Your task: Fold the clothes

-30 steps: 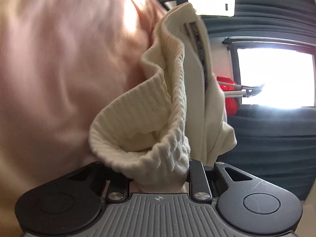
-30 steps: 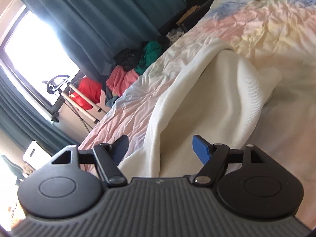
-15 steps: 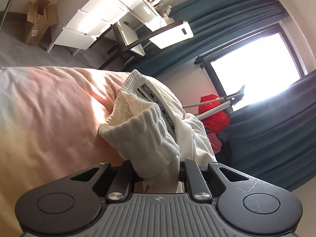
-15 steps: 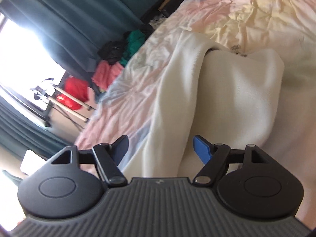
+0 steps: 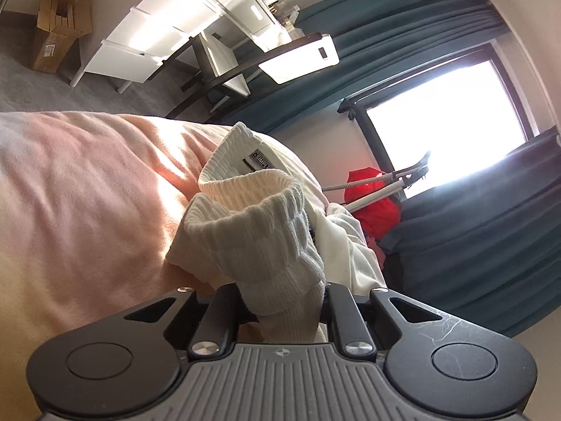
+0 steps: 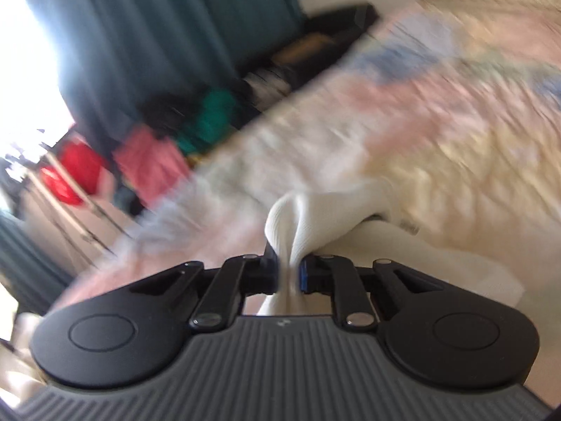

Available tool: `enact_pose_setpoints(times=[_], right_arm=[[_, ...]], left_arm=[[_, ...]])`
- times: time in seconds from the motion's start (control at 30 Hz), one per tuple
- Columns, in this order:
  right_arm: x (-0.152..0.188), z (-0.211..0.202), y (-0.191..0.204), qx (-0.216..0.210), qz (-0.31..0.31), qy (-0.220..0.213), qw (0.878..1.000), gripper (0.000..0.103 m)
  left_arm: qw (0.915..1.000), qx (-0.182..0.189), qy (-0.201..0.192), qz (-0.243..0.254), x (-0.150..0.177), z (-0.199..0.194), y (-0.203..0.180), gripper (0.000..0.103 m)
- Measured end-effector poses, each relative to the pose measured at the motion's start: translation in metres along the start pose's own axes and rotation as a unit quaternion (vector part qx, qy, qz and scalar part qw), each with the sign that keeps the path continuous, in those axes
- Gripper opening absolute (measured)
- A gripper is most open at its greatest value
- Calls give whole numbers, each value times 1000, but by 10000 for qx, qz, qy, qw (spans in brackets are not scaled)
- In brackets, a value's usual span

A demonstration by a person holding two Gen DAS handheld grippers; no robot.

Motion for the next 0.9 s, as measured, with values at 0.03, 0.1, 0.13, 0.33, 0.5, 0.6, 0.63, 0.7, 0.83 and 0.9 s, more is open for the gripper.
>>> enact_pose_setpoints(times=[0.03, 0.1, 0.13, 0.33, 0.5, 0.6, 0.63, 0.7, 0.83, 0.9], right_arm=[[-12, -17, 12, -327, -18, -330, 9989, 15], [-30, -52, 24, -846, -55, -952, 9918, 14], [-33, -69, 21, -930, -59, -1217, 9882, 14], [12, -102, -66, -472, 574, -956, 9926, 14], [96, -83, -162, 347, 1631, 697, 9835, 14], [119, -77, -198, 339, 2657, 1433, 9527, 15], [119, -78, -204, 191, 2873, 1482, 9461, 16], [113, -83, -203, -5, 2980, 1334, 9452, 17], [109, -90, -199, 124, 3092, 964, 9460, 28], [109, -87, -201, 178, 3194, 818, 9439, 48]], left_arm=[[9999, 106, -81, -77, -1, -2, -1, 14], [9995, 212, -198, -76, -2, -6, -5, 14], [9994, 231, -251, -27, -3, -9, -8, 14], [9991, 277, -223, -214, -7, -22, -9, 14], [9994, -106, 97, -310, -2, -29, 3, 14], [9988, -302, 223, -298, 2, -33, 8, 14], [9985, -340, 263, -350, 2, -34, 11, 14], [9978, -418, 337, -376, 3, -35, 15, 14], [9956, -593, 523, -509, 7, -40, 26, 16], [9938, -620, 608, -688, 7, -44, 33, 21]])
Point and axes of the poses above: each gripper's, at about its wrist camera, not at the fingertips, and z roughly the way its jaws point, y to its left, x to its underside, the point moved 5 cm from there along z, roughly the way its jaws point
